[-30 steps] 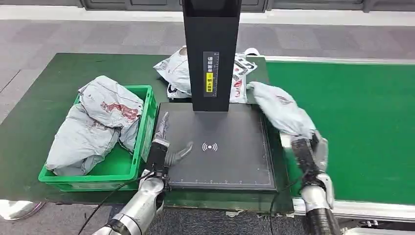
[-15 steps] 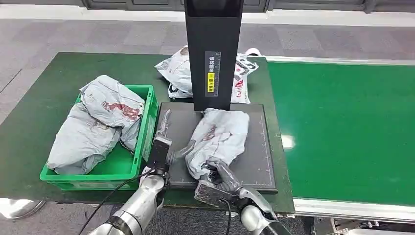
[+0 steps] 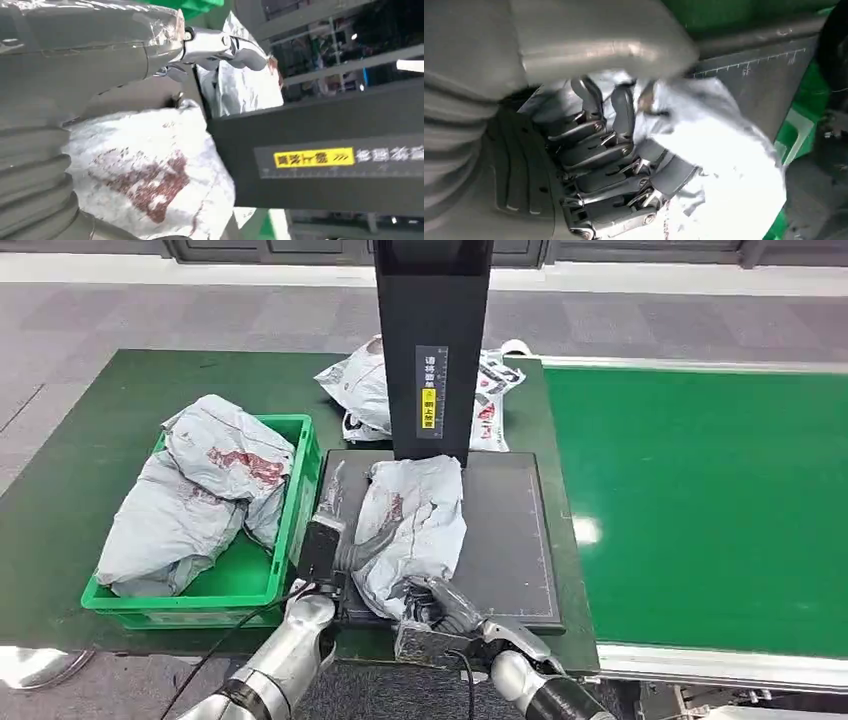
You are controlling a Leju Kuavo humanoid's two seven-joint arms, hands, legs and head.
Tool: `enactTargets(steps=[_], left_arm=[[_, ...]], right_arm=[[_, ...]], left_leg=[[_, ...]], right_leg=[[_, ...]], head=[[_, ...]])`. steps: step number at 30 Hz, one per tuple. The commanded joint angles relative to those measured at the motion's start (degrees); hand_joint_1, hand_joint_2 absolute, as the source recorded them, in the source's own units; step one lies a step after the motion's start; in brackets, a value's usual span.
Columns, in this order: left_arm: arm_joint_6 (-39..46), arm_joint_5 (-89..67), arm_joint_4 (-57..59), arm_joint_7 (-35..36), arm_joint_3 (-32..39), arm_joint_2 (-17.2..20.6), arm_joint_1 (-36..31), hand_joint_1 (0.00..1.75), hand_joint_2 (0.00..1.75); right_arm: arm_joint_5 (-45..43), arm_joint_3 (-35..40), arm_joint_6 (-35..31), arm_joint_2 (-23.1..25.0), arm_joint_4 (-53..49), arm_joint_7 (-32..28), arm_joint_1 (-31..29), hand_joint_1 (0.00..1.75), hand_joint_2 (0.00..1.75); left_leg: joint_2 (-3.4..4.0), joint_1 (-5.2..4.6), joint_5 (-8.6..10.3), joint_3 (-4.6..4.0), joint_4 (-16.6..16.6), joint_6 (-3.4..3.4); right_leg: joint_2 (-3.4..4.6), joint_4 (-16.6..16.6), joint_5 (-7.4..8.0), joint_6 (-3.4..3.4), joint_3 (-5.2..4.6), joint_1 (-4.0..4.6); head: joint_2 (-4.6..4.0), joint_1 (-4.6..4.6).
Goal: Moved the parcel from conveyor to table for the left to box.
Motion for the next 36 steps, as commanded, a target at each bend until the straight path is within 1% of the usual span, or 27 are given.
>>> enactTargets(steps=[1,2,3,4,5,6,8,12,29,30,34,36], left_arm=[[0.9,-2.3,-1.5,-1.6,-1.0,3.1,1.3,0.00,1.75],[0.7,-3.1,-0.7,-1.6,-1.5,3.3,1.0,0.00,1.75],[0.4,-5.3,1.2,-1.6,-3.1,3.7,0.4,0.00,1.75],[0.5,-7.3,2.7,-1.6,-4.3,3.9,-0.2,0.00,1.75],[0.5,-7.3,2.7,-1.6,-4.3,3.8,-0.1,0.00,1.75],[6.2,-12.6,3.9,-1.6,-7.1,4.3,-0.6,0.00,1.75],[6.2,-12.6,3.9,-1.6,-7.1,4.3,-0.6,0.00,1.75],[6.2,-12.6,3.9,-1.6,-7.1,4.3,-0.6,0.00,1.75],[6.2,-12.6,3.9,-1.6,-7.1,4.3,-0.6,0.00,1.75],[6.6,-14.8,5.8,-1.6,-8.2,3.9,-1.1,0.00,1.75],[3.6,-20.8,8.0,-1.3,-12.4,3.6,-1.1,0.00,1.75],[1.4,-26.5,10.3,2.4,-16.2,4.1,-1.7,0.00,1.75]], right_arm=[[-5.6,-16.7,-15.9,-2.4,-22.6,-2.6,12.9,0.00,1.75],[-6.1,-18.0,-17.2,-1.9,-23.4,-3.4,13.4,0.00,1.75],[-8.1,-21.2,-20.2,-0.5,-24.8,-5.1,14.1,0.00,1.75],[-8.2,-22.7,-22.3,0.2,-24.8,-6.4,14.1,0.00,1.75],[-8.2,-22.8,-22.2,0.1,-24.8,-6.3,13.9,0.00,1.75],[-9.8,-24.7,-23.6,1.3,-25.3,-8.0,14.1,0.00,1.75],[-9.8,-24.7,-23.6,1.3,-25.3,-8.0,14.1,0.00,1.75],[-9.8,-24.7,-23.6,1.3,-25.3,-8.0,14.1,0.00,1.75],[-9.8,-24.7,-23.6,1.3,-25.3,-8.0,14.1,0.00,1.75],[-9.7,-25.3,-24.8,1.6,-24.6,-9.2,13.9,0.00,1.75],[-16.2,-28.8,-23.7,2.3,-22.5,-13.0,12.6,0.00,1.75],[-18.1,-29.3,-23.0,2.1,-21.8,-13.0,12.0,0.00,1.75]], left_leg=[[-0.23,0.04,0.06,-0.01,-0.1,0.00],[-0.26,0.02,0.04,-0.07,0.0,0.02],[-0.31,-0.01,0.03,-0.08,-0.1,0.03],[-0.16,0.03,-0.01,-0.12,0.0,0.01],[-0.14,-0.04,0.01,-0.14,0.0,0.00],[-0.19,0.01,0.00,-0.12,0.0,0.00],[-0.27,0.00,0.03,-0.15,-0.1,0.01],[-0.12,0.04,0.00,-0.12,-0.1,-0.02],[-0.13,0.01,0.01,-0.16,0.0,-0.01],[-0.12,0.02,0.02,-0.13,-0.1,-0.02],[-0.16,0.03,0.06,-0.09,-0.2,-0.03],[-0.18,0.01,0.04,-0.12,-0.1,-0.01]], right_leg=[[-0.26,-0.2,-0.02,-0.05,0.10,0.05],[-0.27,-0.1,-0.04,-0.03,0.03,0.03],[-0.34,-0.1,-0.06,-0.04,0.05,0.00],[-0.18,0.0,-0.03,-0.04,-0.01,0.03],[-0.15,0.0,-0.02,-0.04,-0.08,-0.04],[-0.19,0.0,-0.02,-0.05,-0.02,0.01],[-0.26,-0.1,-0.03,-0.05,-0.02,0.00],[-0.12,-0.1,0.01,-0.08,-0.04,0.04],[-0.12,-0.1,0.00,-0.05,-0.11,0.02],[-0.12,-0.1,0.00,-0.08,-0.08,0.03],[-0.17,-0.2,0.04,-0.09,-0.02,0.04],[-0.17,-0.1,0.02,-0.05,-0.06,0.02]], head=[[0.00,0.00],[0.00,0.00],[0.00,0.02],[0.00,0.00],[0.00,-0.02],[0.00,-0.02],[0.00,0.00],[0.00,0.00],[0.00,0.00],[0.00,0.00],[0.00,0.00],[0.00,0.00]])
